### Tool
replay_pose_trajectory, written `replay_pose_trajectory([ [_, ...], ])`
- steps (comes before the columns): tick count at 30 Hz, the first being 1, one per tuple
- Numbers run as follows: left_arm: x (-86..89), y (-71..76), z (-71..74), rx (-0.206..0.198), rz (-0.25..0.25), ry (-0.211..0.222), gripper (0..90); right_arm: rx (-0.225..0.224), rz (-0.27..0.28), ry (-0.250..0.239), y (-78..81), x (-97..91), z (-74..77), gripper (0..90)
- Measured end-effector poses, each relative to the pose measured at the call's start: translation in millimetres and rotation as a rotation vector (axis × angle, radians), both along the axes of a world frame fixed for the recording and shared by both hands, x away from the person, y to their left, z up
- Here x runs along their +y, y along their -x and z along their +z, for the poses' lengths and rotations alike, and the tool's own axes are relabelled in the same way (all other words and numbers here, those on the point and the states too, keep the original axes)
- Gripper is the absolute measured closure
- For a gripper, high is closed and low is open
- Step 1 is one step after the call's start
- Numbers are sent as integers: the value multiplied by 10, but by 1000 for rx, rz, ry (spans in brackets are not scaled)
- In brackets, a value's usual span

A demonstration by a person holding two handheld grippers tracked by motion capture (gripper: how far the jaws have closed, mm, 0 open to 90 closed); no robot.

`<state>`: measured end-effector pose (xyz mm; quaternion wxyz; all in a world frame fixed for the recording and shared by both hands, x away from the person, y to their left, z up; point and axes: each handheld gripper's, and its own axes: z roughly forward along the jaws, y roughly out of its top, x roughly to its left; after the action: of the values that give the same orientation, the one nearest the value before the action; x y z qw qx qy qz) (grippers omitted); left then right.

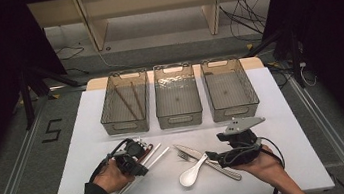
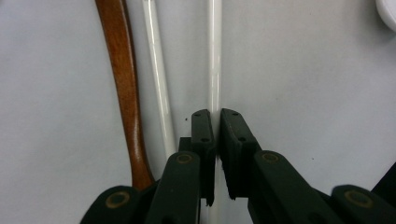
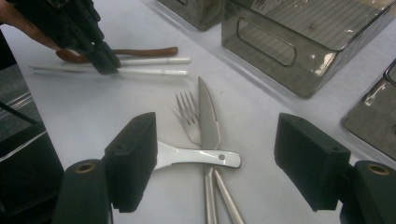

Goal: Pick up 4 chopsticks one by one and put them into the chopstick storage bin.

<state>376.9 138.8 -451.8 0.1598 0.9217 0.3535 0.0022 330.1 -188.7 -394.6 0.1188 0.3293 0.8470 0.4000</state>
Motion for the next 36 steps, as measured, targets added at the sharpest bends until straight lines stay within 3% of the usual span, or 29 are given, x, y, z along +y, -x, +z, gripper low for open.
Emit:
replay_pose_trajectory([
  [6, 85, -36, 166, -32, 19, 54, 837, -1, -3, -3, -3, -4, 2, 310],
  [19, 379, -180, 512, -100, 109, 236, 836, -1, -4, -8, -3, -6, 5, 310],
  [32, 618, -428, 925, -208, 193, 352, 836, -16, -8, -24, -1, -20, 23, 307],
  [36, 657, -514, 994, -222, 215, 385, 836, -23, -6, -32, 5, -29, 29, 305],
])
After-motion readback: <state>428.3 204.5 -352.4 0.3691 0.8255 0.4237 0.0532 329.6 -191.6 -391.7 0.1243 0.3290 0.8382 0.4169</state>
